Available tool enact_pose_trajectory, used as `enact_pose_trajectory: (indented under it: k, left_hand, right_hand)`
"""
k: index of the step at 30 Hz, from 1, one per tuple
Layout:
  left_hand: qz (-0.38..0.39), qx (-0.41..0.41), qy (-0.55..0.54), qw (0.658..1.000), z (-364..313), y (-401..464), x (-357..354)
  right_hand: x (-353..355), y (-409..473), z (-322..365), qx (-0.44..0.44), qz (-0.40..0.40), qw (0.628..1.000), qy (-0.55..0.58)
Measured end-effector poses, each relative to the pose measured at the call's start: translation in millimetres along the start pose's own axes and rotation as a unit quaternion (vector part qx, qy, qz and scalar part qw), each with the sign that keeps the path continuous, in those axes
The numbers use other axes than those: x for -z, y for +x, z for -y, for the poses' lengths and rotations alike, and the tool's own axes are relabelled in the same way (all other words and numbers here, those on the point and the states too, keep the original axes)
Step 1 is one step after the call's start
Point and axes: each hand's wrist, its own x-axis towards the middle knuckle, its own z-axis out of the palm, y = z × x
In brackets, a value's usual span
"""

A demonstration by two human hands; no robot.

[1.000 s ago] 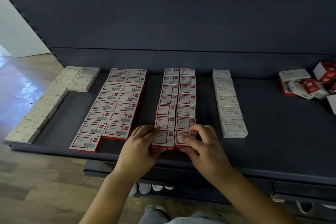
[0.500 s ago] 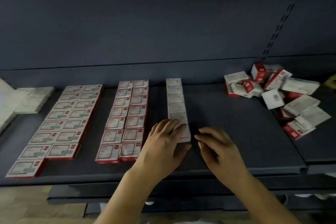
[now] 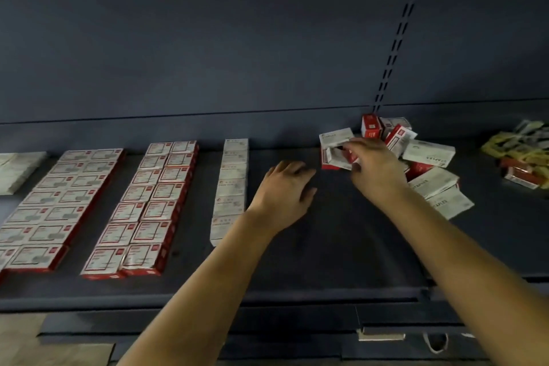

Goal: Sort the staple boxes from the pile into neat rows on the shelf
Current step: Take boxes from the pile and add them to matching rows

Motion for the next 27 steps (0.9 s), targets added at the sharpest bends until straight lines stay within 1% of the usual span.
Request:
enact_pose_trajectory:
  k: [1,3,5,7,10,12,13,15,17,18,19,20,21,22,24,25,26,27]
  left_hand:
    - [0.009,0.003,0.015,1.000,-3,10,0]
    - [0.025,0.010,0.032,0.999,-7,24,-1]
    - [0.037,0.019,0.043,0.998,-11,30,-5]
    - [0.043,0.025,0.043,0.998,-14,31,-8]
    - [0.074,0.031,0.033,0.996,-12,28,-12]
    - [0.075,0.039,0.016,0.996,-6,26,-11]
    - [0.061,0.044,-0.010,0.997,-4,25,-10]
    - [0.014,0.055,-0.086,0.995,0,20,-7]
    - [-0.032,0.087,-0.180,0.979,-1,10,-5]
    - [-0.052,0.108,-0.243,0.963,-2,4,-5]
    - [-0.069,0.129,-0.317,0.937,-4,-1,-4]
    - [-0.080,0.149,-0.398,0.902,-7,-7,-2]
    - [-0.078,0.170,-0.477,0.859,-11,-12,1]
    - [-0.063,0.190,-0.553,0.809,-16,-16,5]
    - [-0.020,0.212,-0.668,0.713,-23,-22,13]
    - [-0.010,0.214,-0.699,0.682,-23,-24,16]
    - [-0.010,0.213,-0.715,0.665,-24,-26,19]
    - [-0.015,0.209,-0.720,0.662,-23,-28,23]
  right_hand:
    - [1,11,-6,-0.003,0.041,0.998,-0.047]
    - [0,28,-13,-0.010,0.133,0.982,-0.137]
    - [-3,36,-14,0.001,0.185,0.962,-0.203]
    - [-7,40,-15,0.018,0.187,0.955,-0.228]
    - [-10,39,-20,0.049,0.152,0.961,-0.226]
    - [-7,36,-25,0.059,0.118,0.973,-0.188]
    - [-3,33,-28,0.060,0.091,0.983,-0.148]
    - [5,26,-30,0.056,0.025,0.998,-0.026]
    - [15,13,-26,0.032,-0.019,0.992,0.120]
    - [19,5,-22,0.010,-0.029,0.982,0.187]
    - [22,-4,-17,-0.012,-0.031,0.967,0.251]
    - [25,-13,-11,-0.030,-0.025,0.950,0.309]
    - [27,-23,-4,-0.039,-0.013,0.931,0.363]
    - [29,-31,2,-0.044,0.003,0.908,0.417]
    - [29,-47,15,-0.064,0.039,0.845,0.530]
    - [28,-54,21,-0.077,0.056,0.812,0.575]
    - [27,-58,25,-0.087,0.066,0.792,0.601]
    - [24,-61,28,-0.092,0.070,0.782,0.612]
